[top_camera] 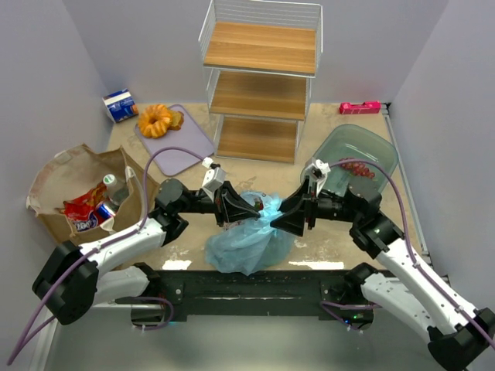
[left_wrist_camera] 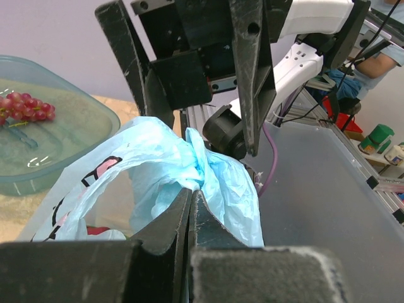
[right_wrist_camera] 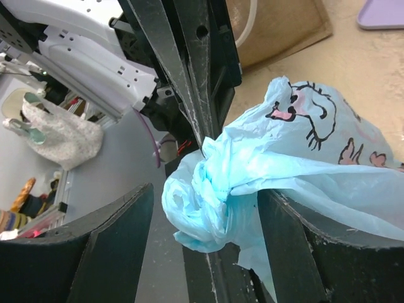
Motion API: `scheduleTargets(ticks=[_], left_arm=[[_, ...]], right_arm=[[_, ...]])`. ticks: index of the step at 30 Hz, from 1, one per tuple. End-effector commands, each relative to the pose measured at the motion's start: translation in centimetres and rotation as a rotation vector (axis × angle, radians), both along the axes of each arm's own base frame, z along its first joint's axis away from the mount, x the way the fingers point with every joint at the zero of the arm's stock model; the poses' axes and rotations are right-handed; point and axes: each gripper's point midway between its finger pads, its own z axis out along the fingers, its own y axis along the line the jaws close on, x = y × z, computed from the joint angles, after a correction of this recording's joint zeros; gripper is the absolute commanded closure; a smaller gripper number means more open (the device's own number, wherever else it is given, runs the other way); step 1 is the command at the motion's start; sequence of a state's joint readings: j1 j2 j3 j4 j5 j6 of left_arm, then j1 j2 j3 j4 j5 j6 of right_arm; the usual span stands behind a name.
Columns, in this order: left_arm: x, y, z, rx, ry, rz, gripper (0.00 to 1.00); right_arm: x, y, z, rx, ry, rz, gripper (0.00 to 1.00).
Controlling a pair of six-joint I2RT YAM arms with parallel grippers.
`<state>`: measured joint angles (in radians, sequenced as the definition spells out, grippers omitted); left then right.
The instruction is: Place the mixed food into the grocery bags and tie them
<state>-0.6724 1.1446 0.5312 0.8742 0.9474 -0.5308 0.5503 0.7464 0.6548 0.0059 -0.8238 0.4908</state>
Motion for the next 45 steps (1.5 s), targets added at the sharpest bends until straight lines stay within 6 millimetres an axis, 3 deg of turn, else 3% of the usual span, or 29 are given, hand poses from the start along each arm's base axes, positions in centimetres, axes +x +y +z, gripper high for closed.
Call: scheduleTargets(ticks=[1,5,7,11,15,22,31,40,43,45], left_arm=[[0.1,-0.1,2.0,-0.045,-0.067,0.002,1.00],[0.5,0.1,2.2,-0.048,-0.067,0.038,1.00],[0.9,0.2,2.3,-0.045,-0.064,0.071,1.00],[1.5,0.3,2.5,-0.045,-0.053,0.115,1.00],[1.8,0.3,2.0,-0.026,-0.033,0.128,1.00],[1.9,0.3,1.6,-0.019,-0.027,0.140,1.00],[2.2,0.2,1.2,-0.009,-0.021,0.147,1.00],[2.1,0.3,1.3,-0.008,-0.026,0.141,1.00],[2.0,0.3,1.6,-0.015,-0.033,0.143,1.00],[2.0,0.4,1.6,-0.015,-0.034,0.149,1.00]], right_arm=[[0.2,-1.3,1.3,-0.057,-0.046,-0.083,0.28],[0.7,-3.2,1.3,-0.115,-0.063,-0.209,0.28],[0.4,-3.9,0.9,-0.130,-0.063,-0.236,0.34],[-1.0,-3.9,-1.3,-0.103,0.006,-0.208,0.44],[-1.3,-3.8,-1.4,-0.037,0.047,-0.226,0.46],[-0.6,-3.0,-1.2,-0.005,0.092,-0.238,0.44],[-1.5,0.1,-2.1,-0.016,0.134,-0.208,0.44],[-0.3,0.8,-2.7,-0.020,0.161,-0.243,0.44],[-0.2,0.8,-2.7,-0.018,0.159,-0.250,0.51],[-0.2,0.7,-2.8,-0.033,0.155,-0.250,0.63]])
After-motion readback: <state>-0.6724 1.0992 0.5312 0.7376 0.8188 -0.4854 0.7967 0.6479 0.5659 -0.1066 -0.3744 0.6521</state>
